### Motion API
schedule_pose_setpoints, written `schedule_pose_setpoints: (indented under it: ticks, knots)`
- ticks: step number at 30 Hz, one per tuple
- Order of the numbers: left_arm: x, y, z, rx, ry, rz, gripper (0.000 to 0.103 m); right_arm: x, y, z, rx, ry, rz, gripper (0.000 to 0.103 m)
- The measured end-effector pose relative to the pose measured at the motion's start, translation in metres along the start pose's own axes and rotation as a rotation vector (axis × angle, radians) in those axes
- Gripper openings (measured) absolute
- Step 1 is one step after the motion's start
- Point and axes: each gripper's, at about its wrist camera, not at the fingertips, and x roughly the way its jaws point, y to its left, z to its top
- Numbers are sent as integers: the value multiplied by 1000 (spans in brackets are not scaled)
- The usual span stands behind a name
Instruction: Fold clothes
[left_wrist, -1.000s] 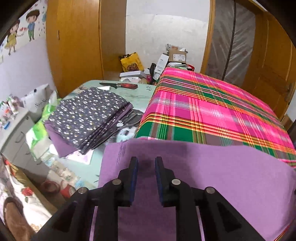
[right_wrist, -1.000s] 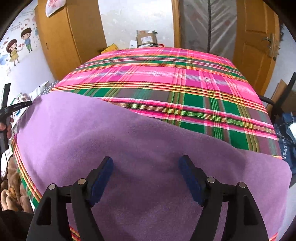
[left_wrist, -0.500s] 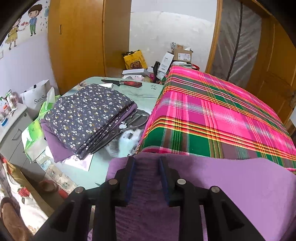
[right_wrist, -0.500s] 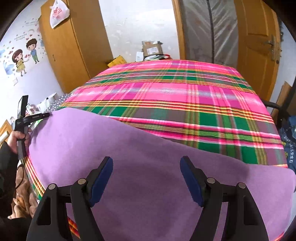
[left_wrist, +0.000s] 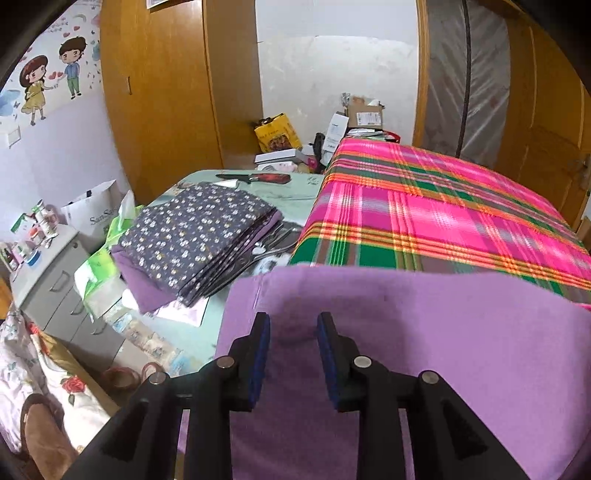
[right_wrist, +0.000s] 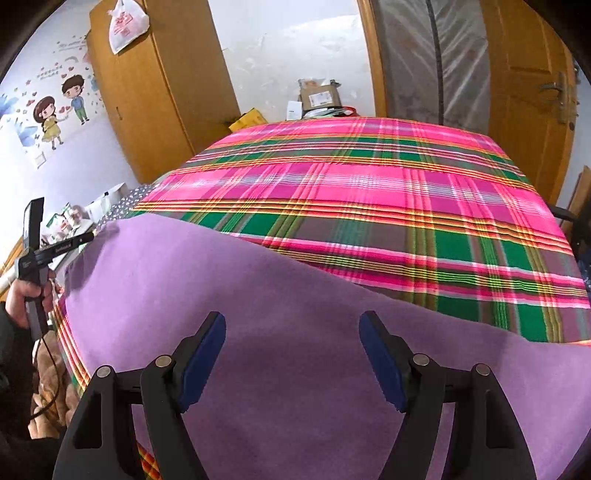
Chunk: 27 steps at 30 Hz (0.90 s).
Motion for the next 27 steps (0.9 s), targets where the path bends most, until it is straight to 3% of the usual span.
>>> schedule_pose_setpoints:
  ticks: [2,4,6,9,18,27]
  knots:
    - [1,2,-7,-10,4,2,28,1,2,3,-13,1,2,75]
    - [-2,4,-11,-25,3,4,28,3,5,7,-37,4,5,66]
    - [-6,7,-14,-45,-3,0,28,8,15,13,-82,8,5,41]
    - [-17,13,-20,-85,-21,-3,28,18,31,21,-151,19,9,21]
    - [-29,3,-40,-84,-28,-53,28,67,67,46,-238,103,65,19]
    - [-32,-1,-43,-85,-19,-74,28,69,67,57,-182,86,107,20]
